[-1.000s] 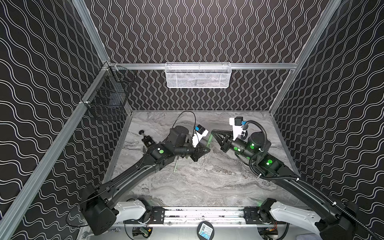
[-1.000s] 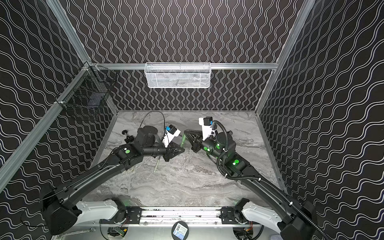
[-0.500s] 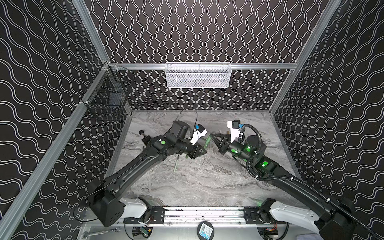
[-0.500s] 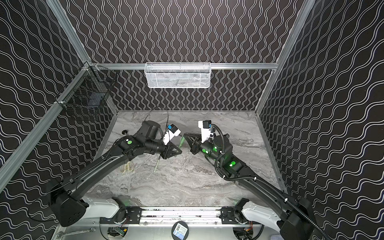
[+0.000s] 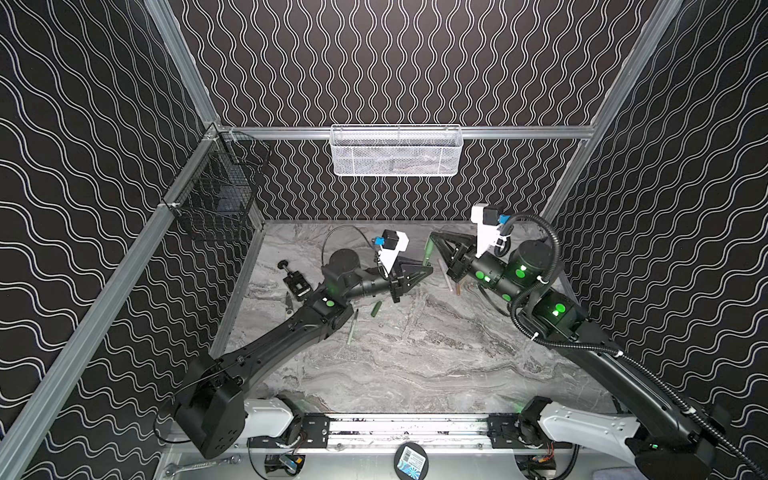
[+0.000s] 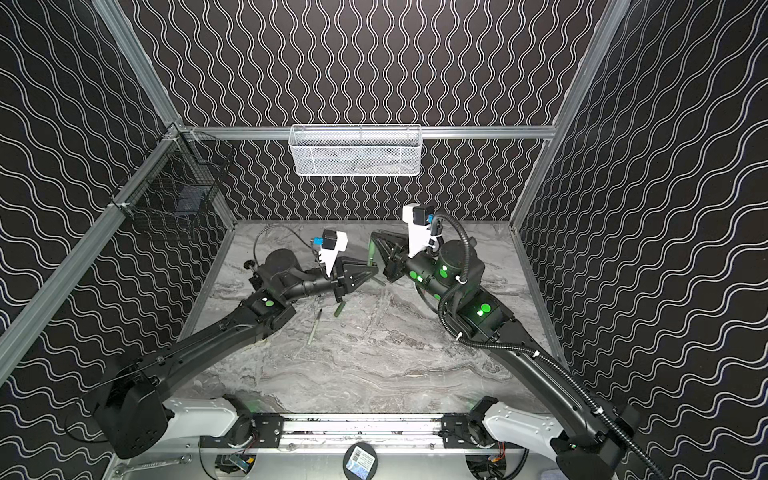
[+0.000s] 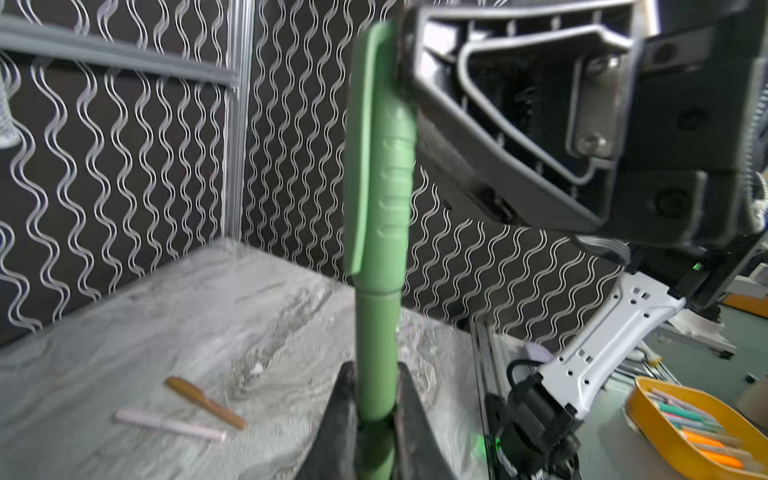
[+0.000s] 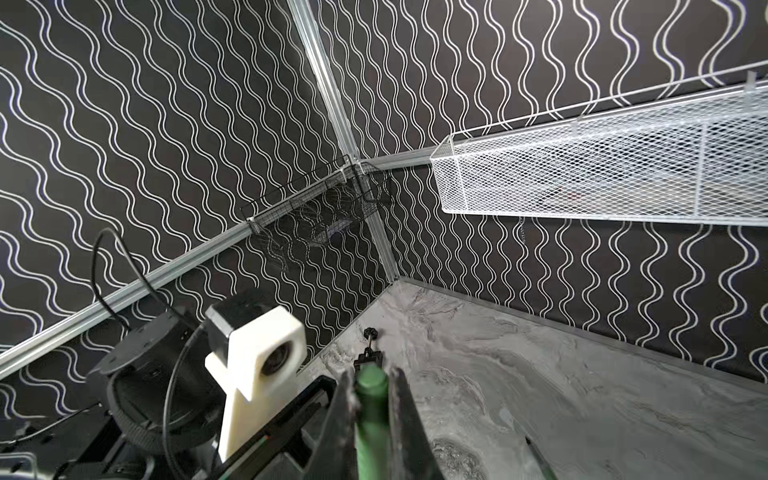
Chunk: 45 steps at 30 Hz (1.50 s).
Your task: Insert the pens into the pen caps
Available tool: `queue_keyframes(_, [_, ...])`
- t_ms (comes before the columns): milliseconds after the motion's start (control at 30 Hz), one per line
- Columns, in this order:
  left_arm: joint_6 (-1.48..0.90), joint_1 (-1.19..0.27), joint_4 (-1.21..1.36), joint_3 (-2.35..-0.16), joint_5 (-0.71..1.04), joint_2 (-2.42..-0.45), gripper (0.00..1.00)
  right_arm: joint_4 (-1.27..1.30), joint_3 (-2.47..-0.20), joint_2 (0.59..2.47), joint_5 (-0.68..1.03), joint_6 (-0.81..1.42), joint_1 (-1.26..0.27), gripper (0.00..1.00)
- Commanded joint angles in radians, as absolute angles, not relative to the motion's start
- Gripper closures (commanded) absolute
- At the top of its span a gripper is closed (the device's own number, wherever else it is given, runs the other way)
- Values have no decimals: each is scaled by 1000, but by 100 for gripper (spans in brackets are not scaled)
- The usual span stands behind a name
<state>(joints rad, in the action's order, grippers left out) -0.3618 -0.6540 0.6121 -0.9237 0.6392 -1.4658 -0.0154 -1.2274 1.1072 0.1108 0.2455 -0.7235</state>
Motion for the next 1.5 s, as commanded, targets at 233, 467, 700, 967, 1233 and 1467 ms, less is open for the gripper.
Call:
queue_keyframes(233, [-409, -639, 783, -857, 518, -1444, 100, -251, -1356, 1083, 142, 122, -730, 59])
queue_keyframes(467, [-454, -640, 803, -884, 564, -1463, 100, -281, -1375, 1158, 207, 65, -753, 56])
queue_keyframes(700, [-457, -640, 812, -876, 591, -1450, 100, -260, -1432, 1259, 206, 66, -754, 61])
queue_keyframes(967, [-423, -640, 775, -868, 614, -1421, 100, -227, -1431, 1277, 265, 106, -753, 98])
queue_keyframes(1233, [-364, -640, 723, -820, 557, -1353, 57, -204, -1383, 1229, 225, 120, -750, 100])
queue_keyframes(1467, [-354, -640, 685, -857, 614, -1385, 62, -187, -1360, 1210, 263, 146, -749, 100])
